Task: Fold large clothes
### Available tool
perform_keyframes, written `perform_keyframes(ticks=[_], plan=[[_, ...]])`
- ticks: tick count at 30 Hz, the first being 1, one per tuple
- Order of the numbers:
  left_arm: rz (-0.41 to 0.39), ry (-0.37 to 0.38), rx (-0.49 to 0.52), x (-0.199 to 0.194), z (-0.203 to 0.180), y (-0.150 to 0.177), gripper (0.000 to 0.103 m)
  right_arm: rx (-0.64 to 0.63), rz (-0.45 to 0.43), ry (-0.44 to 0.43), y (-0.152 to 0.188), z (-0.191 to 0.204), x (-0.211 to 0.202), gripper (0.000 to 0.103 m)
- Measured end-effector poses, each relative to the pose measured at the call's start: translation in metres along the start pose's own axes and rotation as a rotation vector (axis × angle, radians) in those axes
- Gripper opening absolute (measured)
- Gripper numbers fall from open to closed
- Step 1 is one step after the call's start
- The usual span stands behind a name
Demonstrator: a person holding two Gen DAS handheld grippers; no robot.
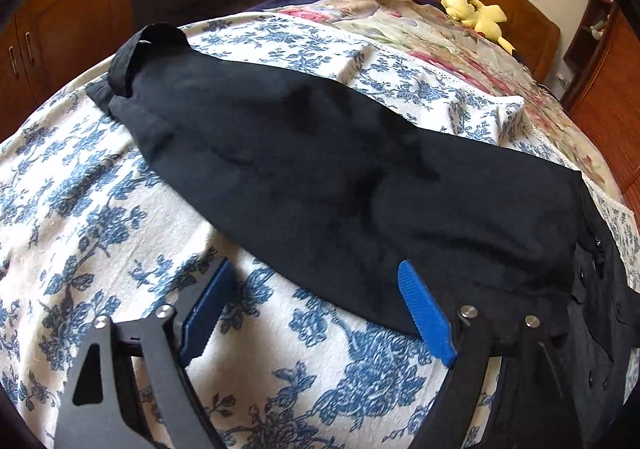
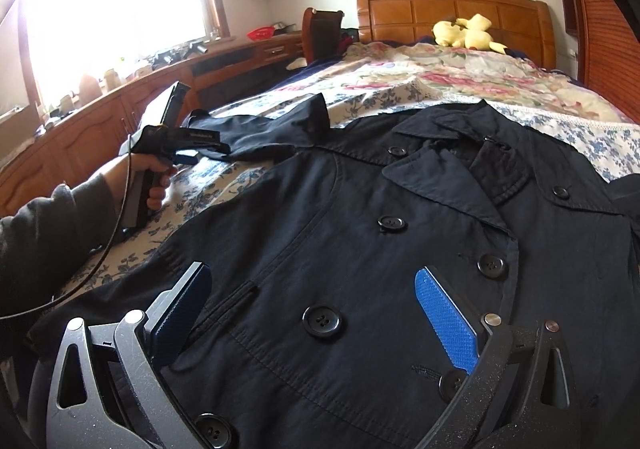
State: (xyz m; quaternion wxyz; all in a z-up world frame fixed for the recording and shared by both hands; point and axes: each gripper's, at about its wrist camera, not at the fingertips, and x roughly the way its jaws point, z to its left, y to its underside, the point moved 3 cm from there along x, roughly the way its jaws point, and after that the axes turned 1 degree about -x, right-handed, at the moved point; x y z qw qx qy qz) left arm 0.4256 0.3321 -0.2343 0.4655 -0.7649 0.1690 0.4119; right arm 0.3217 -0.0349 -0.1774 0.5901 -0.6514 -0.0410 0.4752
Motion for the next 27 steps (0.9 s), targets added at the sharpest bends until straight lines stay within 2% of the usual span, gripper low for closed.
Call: perform_keyframes(ticks=[1, 3, 5, 6, 8, 13, 17, 22, 27], plan=[[-0.004, 0.003, -0.001, 0.0, -0.001, -0.001, 0.079, 0.0, 0.0, 0.0, 0.0, 0.0, 0.0, 0.103], [-0.014, -0.008, 0.0, 0.001, -0.001, -0.005, 0.037, -0.001, -0.003, 0.001, 0.0, 0.0, -0.001, 0.103], [0.004, 0.011, 0.001, 0.005, -0.003, -0.009, 0.016, -0.004, -0.003, 0.002, 0.0, 0.001, 0.0, 0.103], [0.019, 0.016, 0.005, 0.007, -0.005, -0.011, 0.008, -0.006, -0.003, 0.003, 0.0, 0.001, 0.0, 0.103], [0.03, 0.005, 0.03, 0.008, -0.01, -0.014, 0.0, -0.009, -0.004, 0.005, 0.0, 0.003, 0.0, 0.103], [0.005, -0.059, 0.15, -0.013, -0.04, -0.017, 0.0, -0.012, -0.014, 0.008, 0.0, 0.003, -0.002, 0.103], [-0.043, -0.01, 0.237, -0.056, -0.08, -0.012, 0.0, -0.017, -0.019, 0.009, 0.0, 0.005, -0.003, 0.103], [-0.094, 0.114, 0.355, -0.123, -0.136, 0.013, 0.0, -0.017, -0.036, 0.011, -0.001, 0.005, -0.007, 0.103], [-0.122, 0.129, 0.436, -0.157, -0.163, 0.033, 0.0, -0.015, -0.039, 0.01, -0.002, 0.003, -0.007, 0.103]])
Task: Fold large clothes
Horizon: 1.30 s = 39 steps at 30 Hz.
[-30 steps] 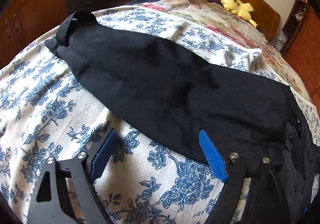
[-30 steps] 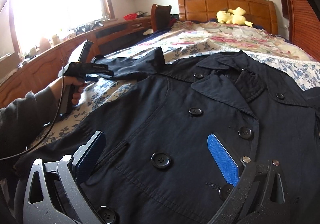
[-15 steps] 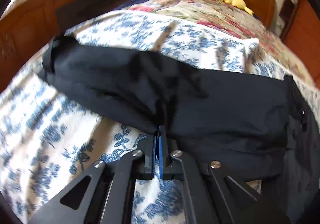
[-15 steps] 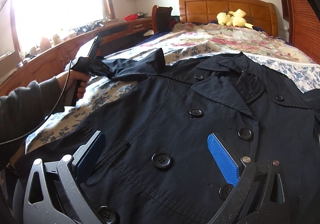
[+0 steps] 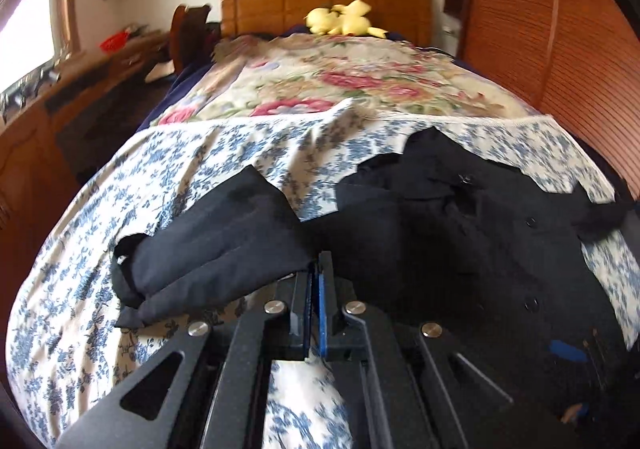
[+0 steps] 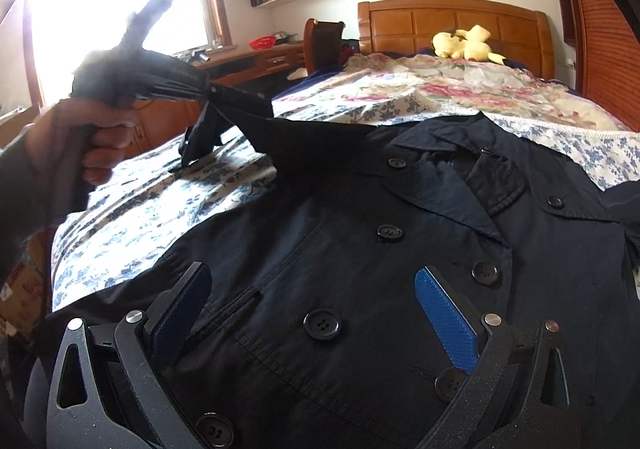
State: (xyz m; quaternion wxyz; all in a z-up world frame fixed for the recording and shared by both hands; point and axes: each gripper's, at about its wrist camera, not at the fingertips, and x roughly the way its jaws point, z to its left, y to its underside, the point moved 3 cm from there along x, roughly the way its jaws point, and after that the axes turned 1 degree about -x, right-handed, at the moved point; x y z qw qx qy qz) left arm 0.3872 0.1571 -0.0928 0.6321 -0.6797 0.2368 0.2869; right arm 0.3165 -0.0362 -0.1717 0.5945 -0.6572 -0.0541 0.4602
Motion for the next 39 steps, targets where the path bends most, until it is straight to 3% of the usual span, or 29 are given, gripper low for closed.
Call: perform_keyframes(ticks=[2, 8, 12, 17, 25, 39], plan=[[-0.022, 0.066, 0.027, -0.01, -0.003, 0.005, 0.004, 0.0, 0.001, 0.0, 0.0, 0.0, 0.0, 0.103], [-0.015, 0.058, 0.055, -0.028, 0.012, 0.028, 0.014, -0.009, 0.001, 0.002, 0.0, 0.0, 0.001, 0.103], [-0.028, 0.059, 0.045, -0.047, 0.027, 0.043, 0.036, -0.015, 0.002, 0.004, 0.001, 0.002, 0.001, 0.103], [-0.035, 0.035, 0.027, -0.057, 0.044, 0.057, 0.056, -0.018, 0.006, 0.006, 0.001, 0.004, 0.001, 0.103], [0.011, -0.091, -0.051, -0.014, 0.097, 0.071, 0.056, -0.02, 0.003, 0.009, 0.001, 0.004, 0.001, 0.103], [0.129, -0.187, -0.271, 0.08, 0.185, 0.084, 0.056, -0.031, 0.013, 0.01, 0.002, 0.006, 0.002, 0.103]])
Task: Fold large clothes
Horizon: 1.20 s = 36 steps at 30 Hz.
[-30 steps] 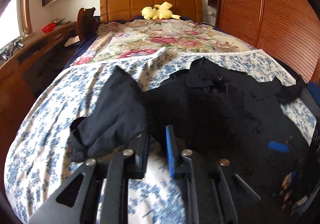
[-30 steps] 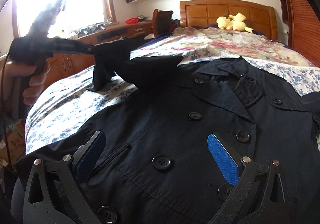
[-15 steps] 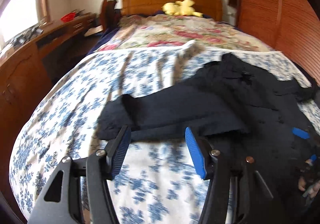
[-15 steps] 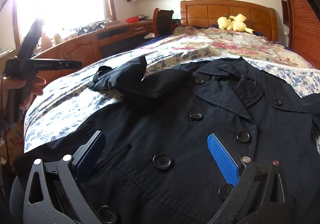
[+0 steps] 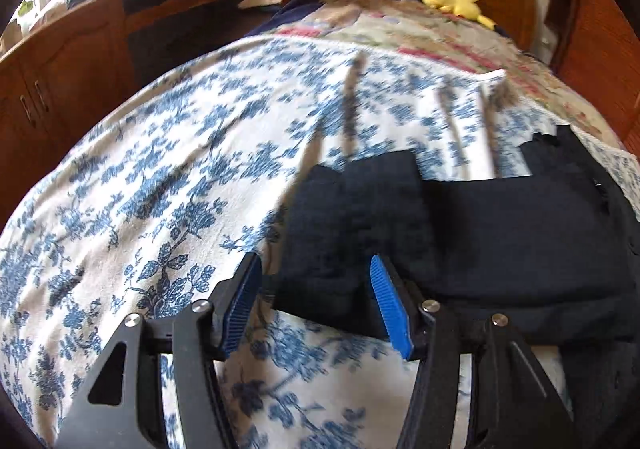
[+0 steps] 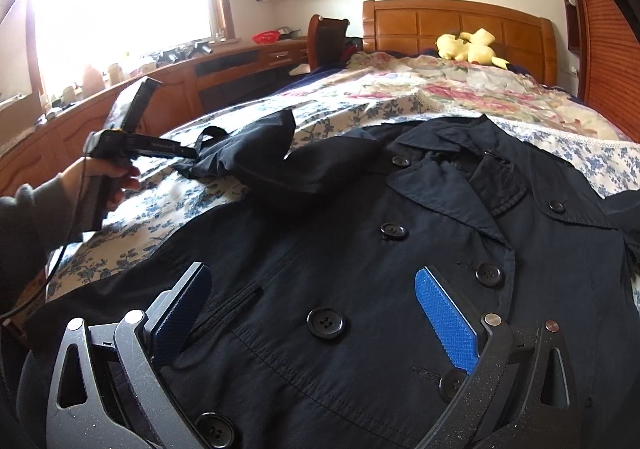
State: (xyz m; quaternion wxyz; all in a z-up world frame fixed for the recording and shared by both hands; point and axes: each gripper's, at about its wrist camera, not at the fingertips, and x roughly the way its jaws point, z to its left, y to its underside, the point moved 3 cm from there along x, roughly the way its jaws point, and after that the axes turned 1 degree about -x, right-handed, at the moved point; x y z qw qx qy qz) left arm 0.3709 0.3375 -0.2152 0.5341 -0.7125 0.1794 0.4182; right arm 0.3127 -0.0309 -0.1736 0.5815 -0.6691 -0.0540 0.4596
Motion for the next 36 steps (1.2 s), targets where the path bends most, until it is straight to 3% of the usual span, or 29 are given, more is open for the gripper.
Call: perform_keyframes(ticks=[3, 8, 9, 11, 12, 14, 19, 26, 36], plan=[[0.049, 0.001, -0.027, 0.015, 0.004, 0.005, 0.056, 0.0, -0.001, -0.001, 0.0, 0.0, 0.0, 0.103], [0.048, -0.013, -0.01, 0.013, -0.004, 0.008, 0.054, 0.0, 0.0, 0.001, 0.0, 0.0, 0.0, 0.103], [0.051, -0.007, 0.005, 0.013, -0.008, 0.008, 0.04, 0.0, 0.0, 0.001, 0.0, 0.0, 0.0, 0.103], [0.059, 0.004, 0.038, 0.011, -0.017, 0.008, 0.028, 0.0, 0.0, 0.001, 0.0, 0.0, 0.0, 0.103], [0.064, 0.005, 0.055, 0.008, -0.023, 0.008, 0.01, 0.0, -0.001, 0.001, 0.0, 0.0, 0.0, 0.103], [0.06, 0.012, 0.094, -0.003, -0.035, 0.007, 0.006, 0.0, -0.005, 0.003, 0.0, 0.0, -0.001, 0.103], [-0.06, 0.044, 0.18, -0.069, -0.082, -0.006, 0.003, -0.019, 0.003, 0.043, -0.002, 0.002, -0.008, 0.103], [-0.247, 0.137, 0.316, -0.182, -0.17, -0.018, 0.003, -0.01, -0.034, 0.138, -0.003, -0.027, -0.058, 0.103], [-0.358, 0.366, 0.461, -0.29, -0.29, 0.019, 0.003, 0.051, -0.084, 0.261, 0.01, -0.082, -0.129, 0.103]])
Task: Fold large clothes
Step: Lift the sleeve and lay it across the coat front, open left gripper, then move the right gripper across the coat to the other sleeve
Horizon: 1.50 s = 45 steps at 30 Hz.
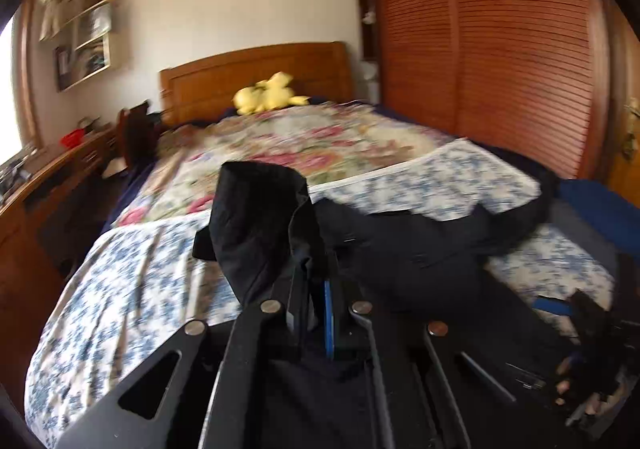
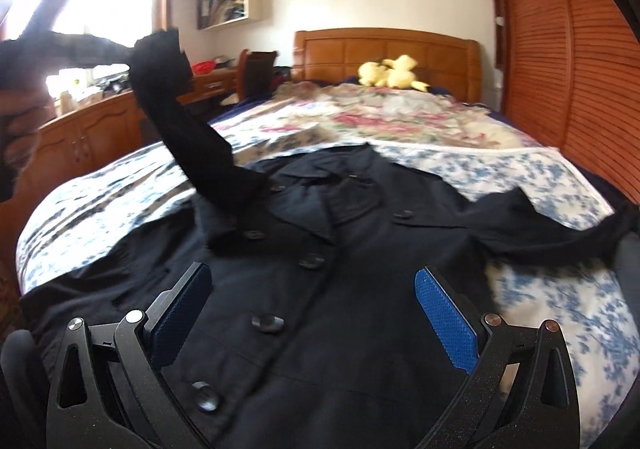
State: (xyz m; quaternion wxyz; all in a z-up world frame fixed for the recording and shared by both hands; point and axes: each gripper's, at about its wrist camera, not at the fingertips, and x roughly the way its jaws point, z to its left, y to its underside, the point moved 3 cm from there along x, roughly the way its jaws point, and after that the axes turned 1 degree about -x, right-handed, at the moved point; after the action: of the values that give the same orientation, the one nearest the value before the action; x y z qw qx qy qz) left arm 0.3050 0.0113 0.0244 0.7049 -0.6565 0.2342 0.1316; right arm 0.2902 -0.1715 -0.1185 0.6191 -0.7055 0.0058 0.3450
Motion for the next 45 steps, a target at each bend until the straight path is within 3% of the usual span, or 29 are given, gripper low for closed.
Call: perform_keyframes(ticks=[6, 11, 21, 26, 32, 40, 45], plan=[[-0.006, 0.049, 0.026, -0.018, -0.04, 0.01, 0.003, 0.048, 0.002, 0.052, 0.002, -0.031, -0.017, 0.103], [0.037, 0.078, 0.02, -0.023, -0.057, 0.036, 0.008, 0.06, 0.004, 0.066, 0.003, -0.04, -0.026, 0.103], [0.033, 0.111, -0.041, -0.054, -0.057, 0.089, 0.038, 0.04, 0.017, 0.047, 0.002, -0.03, -0.028, 0.103], [0.042, 0.076, -0.092, -0.068, -0.042, 0.12, 0.043, 0.035, 0.03, 0.016, 0.003, -0.02, -0.022, 0.103], [0.069, 0.017, -0.133, -0.08, -0.016, 0.157, 0.05, 0.008, 0.06, -0.055, 0.006, 0.006, -0.01, 0.103], [0.056, -0.068, -0.181, -0.096, 0.015, 0.186, 0.05, -0.059, 0.123, -0.193, 0.017, 0.065, 0.01, 0.097], [0.064, -0.099, -0.183, -0.101, 0.026, 0.201, 0.05, -0.13, 0.176, -0.247, 0.031, 0.108, 0.025, 0.08]])
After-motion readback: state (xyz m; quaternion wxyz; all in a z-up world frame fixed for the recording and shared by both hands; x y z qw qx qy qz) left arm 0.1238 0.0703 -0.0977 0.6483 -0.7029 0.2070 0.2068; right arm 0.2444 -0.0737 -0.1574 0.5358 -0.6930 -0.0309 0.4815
